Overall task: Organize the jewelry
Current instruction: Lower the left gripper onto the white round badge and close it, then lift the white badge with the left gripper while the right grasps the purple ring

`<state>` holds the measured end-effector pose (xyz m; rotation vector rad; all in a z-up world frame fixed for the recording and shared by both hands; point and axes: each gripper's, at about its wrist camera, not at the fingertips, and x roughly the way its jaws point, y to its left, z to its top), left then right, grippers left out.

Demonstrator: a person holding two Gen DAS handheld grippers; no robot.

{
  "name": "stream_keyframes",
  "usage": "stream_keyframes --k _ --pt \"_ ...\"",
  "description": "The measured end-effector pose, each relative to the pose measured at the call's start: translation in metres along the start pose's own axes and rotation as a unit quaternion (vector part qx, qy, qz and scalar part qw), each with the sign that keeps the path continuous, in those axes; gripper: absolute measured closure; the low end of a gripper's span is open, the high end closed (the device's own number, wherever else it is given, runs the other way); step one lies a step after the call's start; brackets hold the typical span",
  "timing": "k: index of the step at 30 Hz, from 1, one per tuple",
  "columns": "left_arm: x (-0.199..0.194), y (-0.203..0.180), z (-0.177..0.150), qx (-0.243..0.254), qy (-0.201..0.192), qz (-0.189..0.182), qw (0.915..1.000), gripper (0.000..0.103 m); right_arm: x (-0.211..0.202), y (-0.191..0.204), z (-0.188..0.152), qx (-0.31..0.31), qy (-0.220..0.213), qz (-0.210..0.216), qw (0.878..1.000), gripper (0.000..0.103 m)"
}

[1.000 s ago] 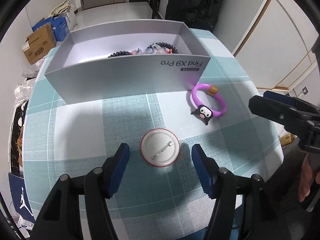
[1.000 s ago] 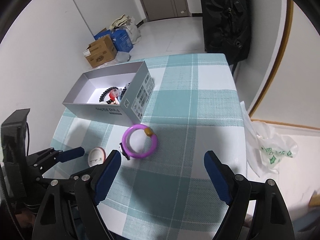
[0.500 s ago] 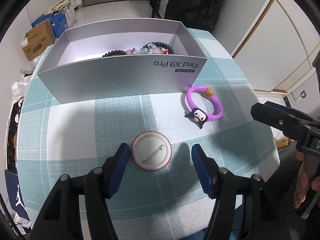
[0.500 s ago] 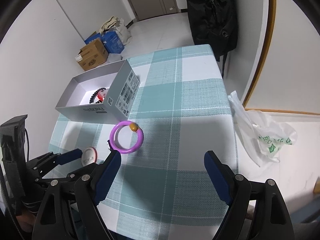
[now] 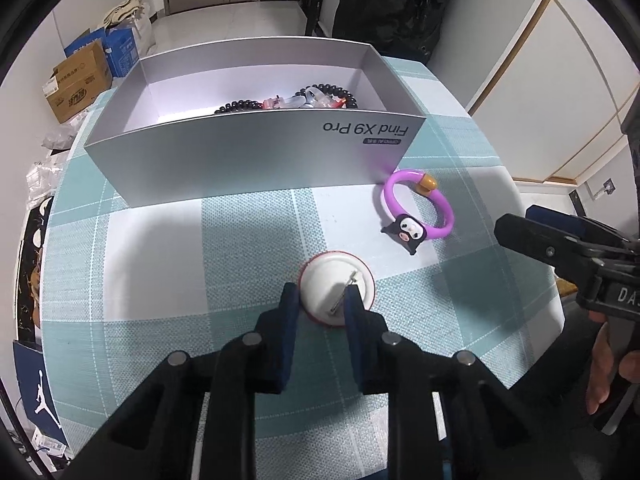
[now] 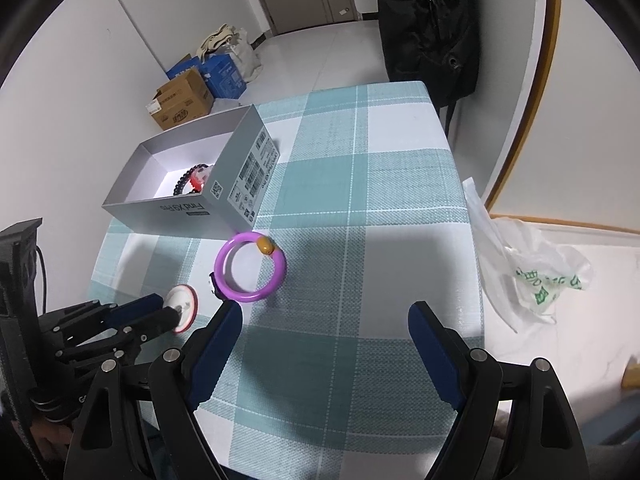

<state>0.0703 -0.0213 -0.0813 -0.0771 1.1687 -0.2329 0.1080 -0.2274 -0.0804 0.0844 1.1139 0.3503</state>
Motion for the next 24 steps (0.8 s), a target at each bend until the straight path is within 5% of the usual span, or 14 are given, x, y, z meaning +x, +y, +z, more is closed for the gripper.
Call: stream_keyframes --k 12,17,24 --pt "-0.003 0.000 0.001 0.000 0.000 -0.014 0.9999 0.090 0.001 0.003 -0.001 -0.003 0.000 -0.004 1.000 0.018" --pt "-0.006 0.003 0.000 -0.002 -0.001 -0.015 0.9999 0.101 0.001 0.003 -0.001 -0.001 -0.001 -0.001 1.000 0.018" --pt "-0.019 0.008 0.000 -0.013 -0.039 -0.032 0.9987 0.100 0.000 0.003 0.002 0.005 -0.005 0.008 1.000 0.018"
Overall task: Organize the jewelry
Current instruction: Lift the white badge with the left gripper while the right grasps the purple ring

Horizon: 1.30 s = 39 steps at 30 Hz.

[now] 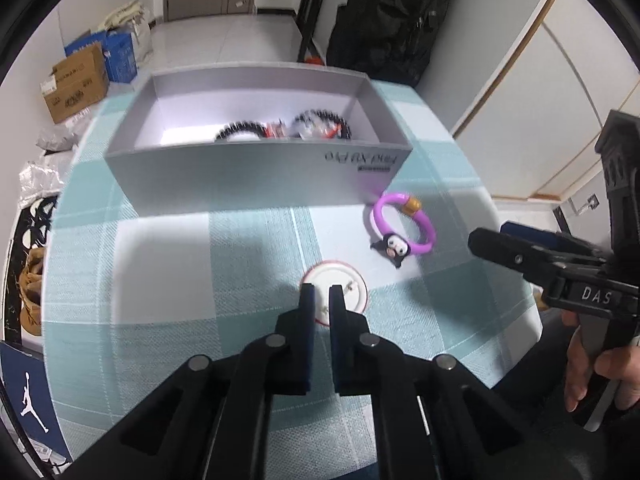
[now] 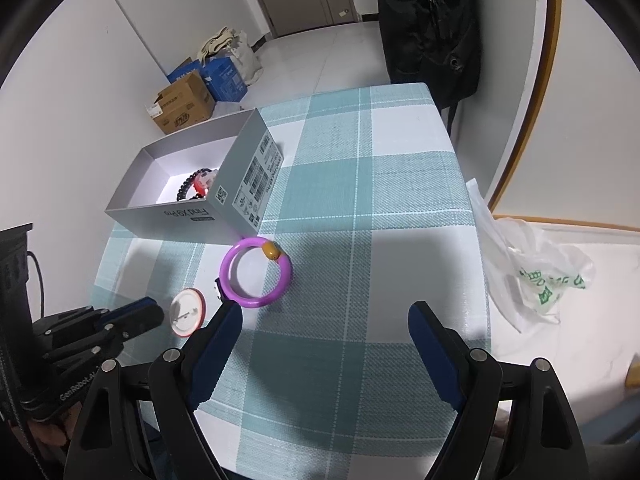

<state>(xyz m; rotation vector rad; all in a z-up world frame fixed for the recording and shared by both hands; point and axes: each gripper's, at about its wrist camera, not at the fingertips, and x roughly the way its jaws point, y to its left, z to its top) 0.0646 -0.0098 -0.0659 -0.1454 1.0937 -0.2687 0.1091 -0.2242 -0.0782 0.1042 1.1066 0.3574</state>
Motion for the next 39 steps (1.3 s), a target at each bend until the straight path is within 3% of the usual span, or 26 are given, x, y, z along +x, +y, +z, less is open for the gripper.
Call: stream_keyframes --k 2,4,6,11,22,29,31,39 --pt "0.004 -0.003 0.001 -0.001 0.007 -0.003 1.0000 0.094 -0.001 0.001 0.001 0.001 -0.001 0.004 1.000 0.018" --pt "0.012 -0.006 0.002 0.003 0.023 -0.001 0.9997 0.078 -0.002 0.002 0.002 0.001 -0.002 0.008 1.000 0.018" --pt "0.018 -0.012 0.001 0.013 0.031 0.008 0.9994 0.069 -0.002 0.002 0.002 -0.002 -0.003 0.008 1.000 0.018" --pt "0.025 -0.018 0.002 0.030 0.034 0.021 0.9988 0.067 -0.004 -0.003 0.003 0.010 -0.005 0.012 1.000 0.018" --pt "0.029 -0.026 0.004 0.071 0.031 0.060 0.9952 0.067 -0.004 -0.006 0.005 0.018 -0.003 0.011 1.000 0.018" --pt "0.022 -0.007 0.007 0.032 0.038 0.025 0.9984 0.067 0.002 -0.004 0.005 0.017 0.004 0.005 1.000 0.018" --pt "0.014 -0.001 0.008 0.026 0.030 0.016 0.9991 0.085 0.004 -0.002 0.005 0.014 0.006 0.003 1.000 0.018" --pt "-0.006 0.010 0.004 0.009 0.017 -0.008 0.9998 0.096 0.016 0.015 0.007 -0.009 0.012 0.010 1.000 0.018"
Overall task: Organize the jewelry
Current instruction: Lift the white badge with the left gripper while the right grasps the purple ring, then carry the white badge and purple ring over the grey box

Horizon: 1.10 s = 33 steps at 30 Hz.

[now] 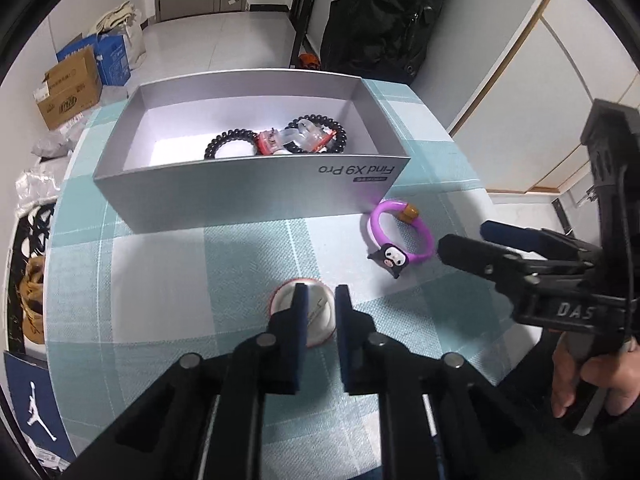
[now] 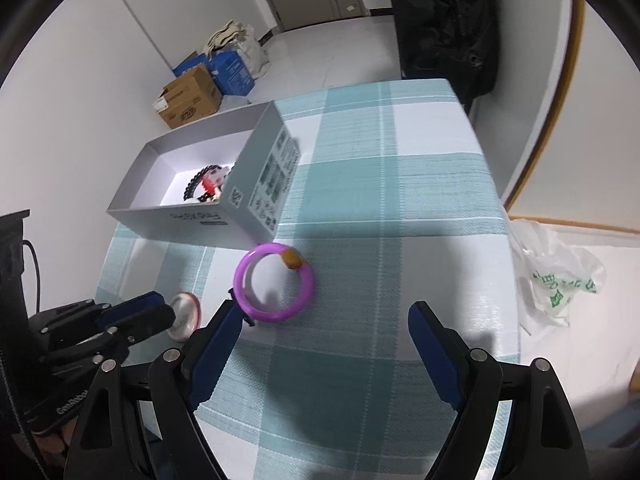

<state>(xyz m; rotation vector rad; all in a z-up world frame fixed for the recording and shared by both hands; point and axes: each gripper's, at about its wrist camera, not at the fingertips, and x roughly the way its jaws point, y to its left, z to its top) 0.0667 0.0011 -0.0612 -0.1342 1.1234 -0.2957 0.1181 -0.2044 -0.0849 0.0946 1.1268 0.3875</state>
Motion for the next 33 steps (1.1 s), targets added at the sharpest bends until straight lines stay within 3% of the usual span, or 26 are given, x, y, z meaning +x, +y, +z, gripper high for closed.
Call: stream_keyframes --k 6,10,16,21,22,26,33 --pt "-0.013 0.009 0.003 -0.026 -0.020 -0.021 0.9992 0.097 0.009 0.015 0.002 -0.021 0.003 -0.001 1.000 0.018" --pt "-0.017 0.014 0.002 -0.039 -0.032 -0.009 0.9987 0.095 0.017 0.025 0.003 -0.041 0.006 -0.007 0.999 0.018" --pt "-0.003 0.018 -0.002 -0.042 -0.001 -0.010 0.9991 0.070 0.030 0.039 0.006 -0.064 0.008 -0.016 0.998 0.018" --pt "-0.010 0.019 -0.006 -0.038 -0.005 -0.020 0.9991 0.064 0.034 0.050 0.006 -0.096 0.003 -0.037 0.995 0.020" --pt "-0.009 0.020 -0.005 -0.037 -0.004 -0.019 0.9991 0.062 0.034 0.051 0.006 -0.100 0.003 -0.041 0.994 0.022" --pt "-0.003 0.018 -0.004 -0.032 0.006 -0.018 0.9993 0.059 0.036 0.054 0.005 -0.114 0.003 -0.057 0.992 0.048" --pt "0.001 0.012 -0.005 -0.019 0.014 -0.010 0.9997 0.058 0.029 0.051 0.004 -0.122 -0.010 -0.063 0.990 0.053"
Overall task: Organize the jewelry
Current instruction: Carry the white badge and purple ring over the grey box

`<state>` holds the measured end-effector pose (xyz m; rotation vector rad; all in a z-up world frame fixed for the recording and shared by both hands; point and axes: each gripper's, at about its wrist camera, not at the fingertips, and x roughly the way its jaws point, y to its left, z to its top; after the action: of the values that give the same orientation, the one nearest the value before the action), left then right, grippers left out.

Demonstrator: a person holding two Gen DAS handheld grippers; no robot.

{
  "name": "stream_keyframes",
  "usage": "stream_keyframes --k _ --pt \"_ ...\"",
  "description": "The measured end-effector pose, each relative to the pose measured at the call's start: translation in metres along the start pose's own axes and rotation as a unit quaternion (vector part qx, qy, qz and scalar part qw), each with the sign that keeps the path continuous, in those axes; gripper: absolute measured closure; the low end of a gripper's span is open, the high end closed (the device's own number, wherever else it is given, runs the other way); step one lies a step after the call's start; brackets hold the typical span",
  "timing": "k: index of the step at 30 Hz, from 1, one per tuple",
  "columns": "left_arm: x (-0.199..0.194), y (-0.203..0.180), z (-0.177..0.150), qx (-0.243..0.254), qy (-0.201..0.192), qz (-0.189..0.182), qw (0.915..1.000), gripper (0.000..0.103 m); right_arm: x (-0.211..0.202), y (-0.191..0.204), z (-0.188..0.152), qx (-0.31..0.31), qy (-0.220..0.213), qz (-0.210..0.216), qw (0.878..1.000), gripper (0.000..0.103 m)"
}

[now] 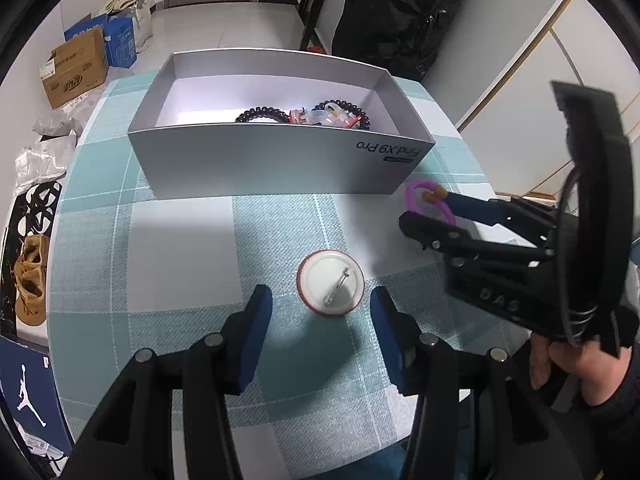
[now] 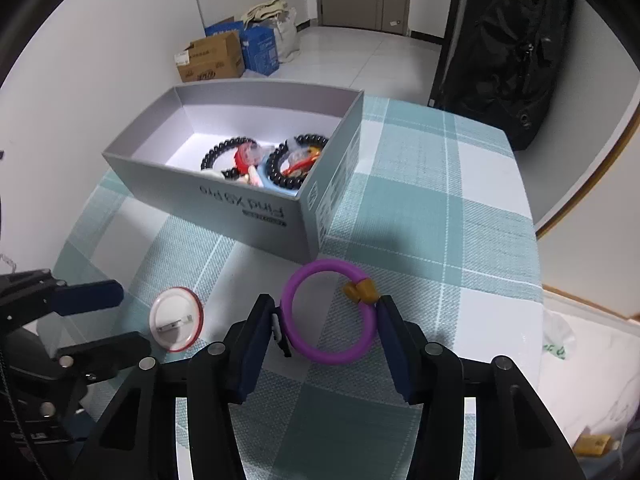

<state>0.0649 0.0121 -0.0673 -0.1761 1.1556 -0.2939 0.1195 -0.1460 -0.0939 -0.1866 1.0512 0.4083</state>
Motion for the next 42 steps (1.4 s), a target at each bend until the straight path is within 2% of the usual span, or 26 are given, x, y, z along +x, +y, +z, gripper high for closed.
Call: stream_keyframes --k 13,24,26,30,32,42 --pt "0.017 -0.015 0.000 0.024 0.021 0.030 0.9990 0.058 -0.030 -0.026 0.000 0.049 -0.032 0.030 0.998 0.053" --pt "0.021 -0.023 0.002 0.050 0.009 0.073 0.9960 0.058 -0.049 -0.045 -0.003 0.074 -0.054 0.044 0.995 0.053" --pt "0.021 -0.022 0.003 0.046 0.008 0.073 0.9962 0.066 -0.051 -0.048 -0.004 0.079 -0.057 0.047 0.994 0.053" --pt "0.022 -0.017 0.007 0.037 0.009 0.066 0.9971 0.069 -0.054 -0.051 -0.006 0.085 -0.061 0.052 0.993 0.053" --pt "0.022 -0.015 0.009 0.034 0.008 0.069 0.9970 0.084 -0.055 -0.051 -0.006 0.087 -0.063 0.053 0.993 0.053" --pt "0.022 -0.015 0.009 0.024 0.008 0.055 0.9982 0.084 -0.056 -0.048 -0.005 0.082 -0.066 0.055 0.993 0.053"
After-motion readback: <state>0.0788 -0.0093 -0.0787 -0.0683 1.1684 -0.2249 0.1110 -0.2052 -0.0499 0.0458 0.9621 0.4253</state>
